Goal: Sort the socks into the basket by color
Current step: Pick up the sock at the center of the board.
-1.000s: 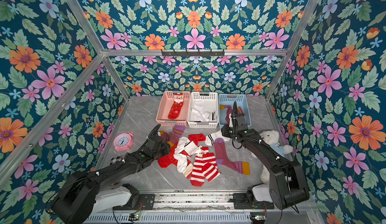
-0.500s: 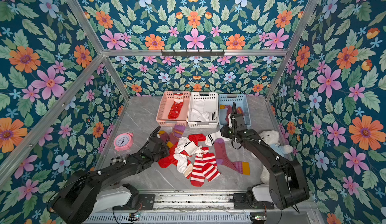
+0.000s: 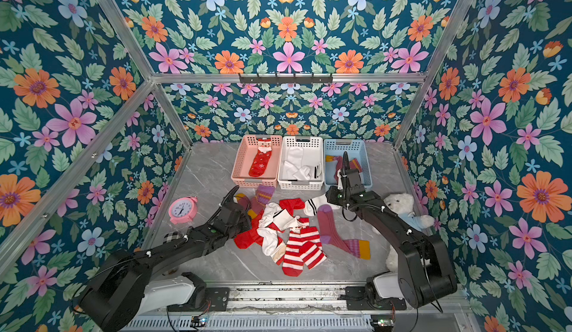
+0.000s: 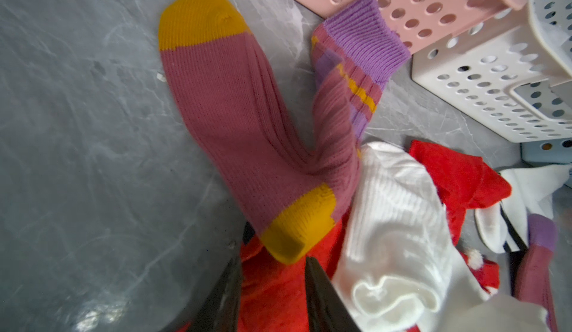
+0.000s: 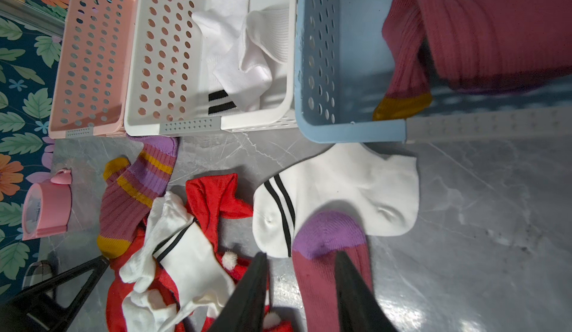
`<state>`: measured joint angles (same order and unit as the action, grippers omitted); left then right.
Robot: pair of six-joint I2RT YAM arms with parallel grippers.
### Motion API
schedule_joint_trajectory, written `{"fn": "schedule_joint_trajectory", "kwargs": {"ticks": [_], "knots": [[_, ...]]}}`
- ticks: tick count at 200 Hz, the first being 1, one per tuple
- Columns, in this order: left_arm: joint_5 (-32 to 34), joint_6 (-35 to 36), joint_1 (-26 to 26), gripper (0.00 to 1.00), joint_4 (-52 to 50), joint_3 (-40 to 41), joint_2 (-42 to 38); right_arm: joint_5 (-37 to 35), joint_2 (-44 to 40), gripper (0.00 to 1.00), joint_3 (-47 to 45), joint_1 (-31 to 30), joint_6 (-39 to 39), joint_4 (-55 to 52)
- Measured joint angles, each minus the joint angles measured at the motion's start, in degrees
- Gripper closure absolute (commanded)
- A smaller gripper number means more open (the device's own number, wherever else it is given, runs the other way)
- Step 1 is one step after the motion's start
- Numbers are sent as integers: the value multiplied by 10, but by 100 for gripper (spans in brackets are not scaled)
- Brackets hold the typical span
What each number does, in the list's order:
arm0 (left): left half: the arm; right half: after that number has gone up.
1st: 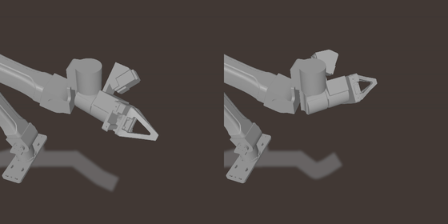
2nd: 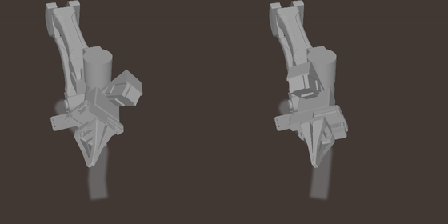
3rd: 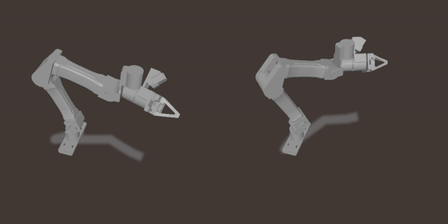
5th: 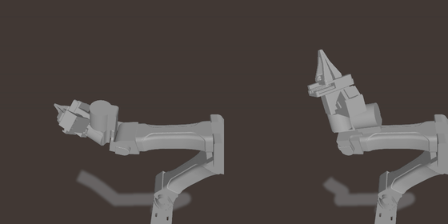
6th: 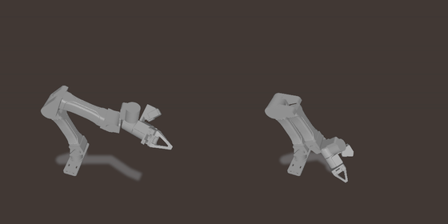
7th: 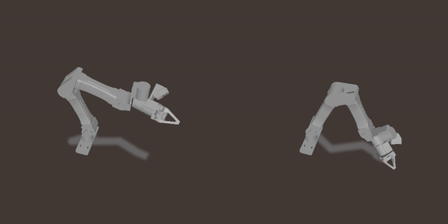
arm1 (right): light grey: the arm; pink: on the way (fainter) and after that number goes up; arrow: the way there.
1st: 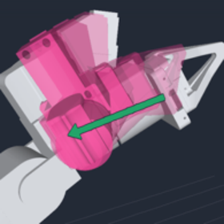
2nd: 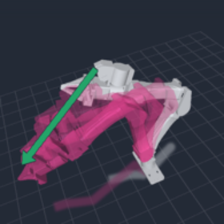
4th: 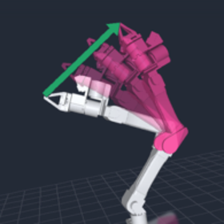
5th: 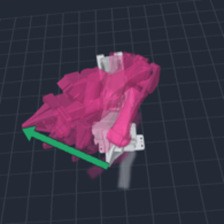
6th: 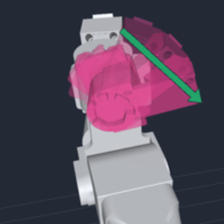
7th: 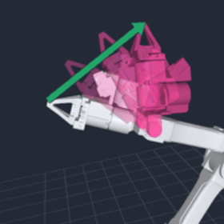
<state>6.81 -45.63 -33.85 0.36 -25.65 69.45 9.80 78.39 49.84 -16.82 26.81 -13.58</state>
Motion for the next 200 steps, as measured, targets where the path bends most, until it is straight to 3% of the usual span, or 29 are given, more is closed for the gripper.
{"fn": "schedule_joint_trajectory", "kwargs": {"ticks": [129,200], "knots": [[2,0,0,70,-7,13,-1,-6,26,61,8,-22,6,16],[-8,5,0,100,-3,13,-8,-10,23,61,8,-24,6,15]]}}
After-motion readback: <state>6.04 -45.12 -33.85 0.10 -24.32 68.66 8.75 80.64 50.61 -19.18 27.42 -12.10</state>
